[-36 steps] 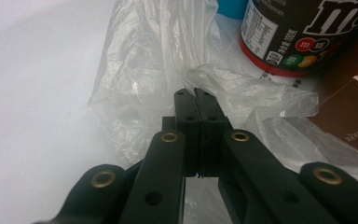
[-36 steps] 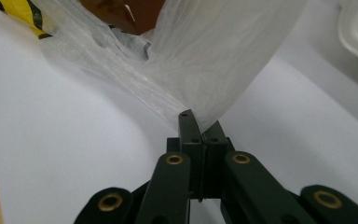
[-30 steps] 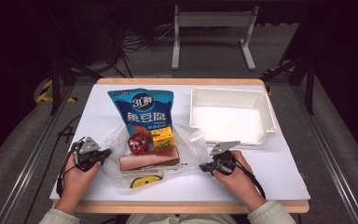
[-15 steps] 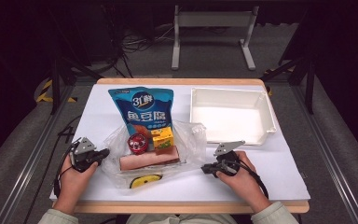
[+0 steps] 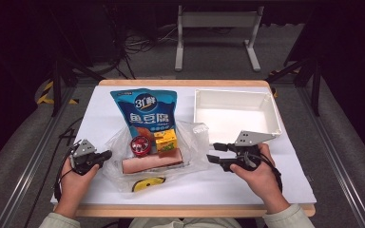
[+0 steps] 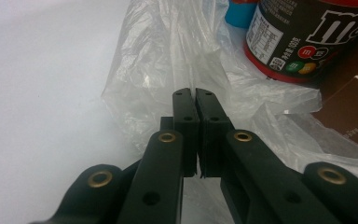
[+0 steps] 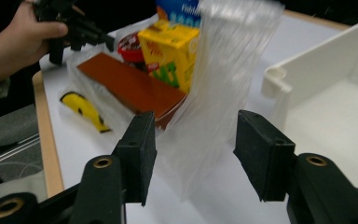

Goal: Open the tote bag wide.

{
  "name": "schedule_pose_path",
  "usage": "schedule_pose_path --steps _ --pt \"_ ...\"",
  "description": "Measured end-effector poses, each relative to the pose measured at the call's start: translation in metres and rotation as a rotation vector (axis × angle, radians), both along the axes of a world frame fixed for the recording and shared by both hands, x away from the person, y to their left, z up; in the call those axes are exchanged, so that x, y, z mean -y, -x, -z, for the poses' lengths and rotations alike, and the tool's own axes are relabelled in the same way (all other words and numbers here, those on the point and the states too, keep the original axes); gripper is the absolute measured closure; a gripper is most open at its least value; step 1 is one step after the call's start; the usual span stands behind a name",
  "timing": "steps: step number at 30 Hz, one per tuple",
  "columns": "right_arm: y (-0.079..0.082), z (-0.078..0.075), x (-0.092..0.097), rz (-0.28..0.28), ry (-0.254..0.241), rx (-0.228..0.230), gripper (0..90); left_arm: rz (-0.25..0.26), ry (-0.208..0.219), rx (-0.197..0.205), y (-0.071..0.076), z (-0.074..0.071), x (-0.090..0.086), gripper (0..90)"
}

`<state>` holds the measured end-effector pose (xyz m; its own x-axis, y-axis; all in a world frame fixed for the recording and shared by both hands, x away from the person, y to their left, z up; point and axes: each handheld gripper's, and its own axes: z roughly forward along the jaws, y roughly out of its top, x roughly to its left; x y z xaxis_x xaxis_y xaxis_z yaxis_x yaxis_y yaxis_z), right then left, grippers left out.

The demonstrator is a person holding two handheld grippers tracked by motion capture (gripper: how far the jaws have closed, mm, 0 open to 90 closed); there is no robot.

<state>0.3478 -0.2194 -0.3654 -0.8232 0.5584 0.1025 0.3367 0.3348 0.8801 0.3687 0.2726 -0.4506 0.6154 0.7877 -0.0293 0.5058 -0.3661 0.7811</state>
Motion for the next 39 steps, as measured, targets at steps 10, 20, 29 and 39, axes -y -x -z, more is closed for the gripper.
schedule_pose_path --steps 10,20,29,39 --pt "-0.019 -0.024 -0.007 0.022 0.012 0.07 54.2 0.004 0.003 0.006 0.001 -0.001 0.0 88.6" --pt "-0.035 -0.04 -0.012 0.119 0.009 0.115 68.6 0.016 0.012 0.013 0.001 -0.002 0.0 88.7" --pt "-0.049 -0.034 -0.029 0.113 -0.016 0.096 63.7 0.024 0.015 0.016 0.002 -0.002 0.0 88.7" --pt "-0.06 -0.019 -0.058 0.063 0.045 0.075 65.5 0.034 0.018 0.019 0.003 -0.003 0.0 88.6"
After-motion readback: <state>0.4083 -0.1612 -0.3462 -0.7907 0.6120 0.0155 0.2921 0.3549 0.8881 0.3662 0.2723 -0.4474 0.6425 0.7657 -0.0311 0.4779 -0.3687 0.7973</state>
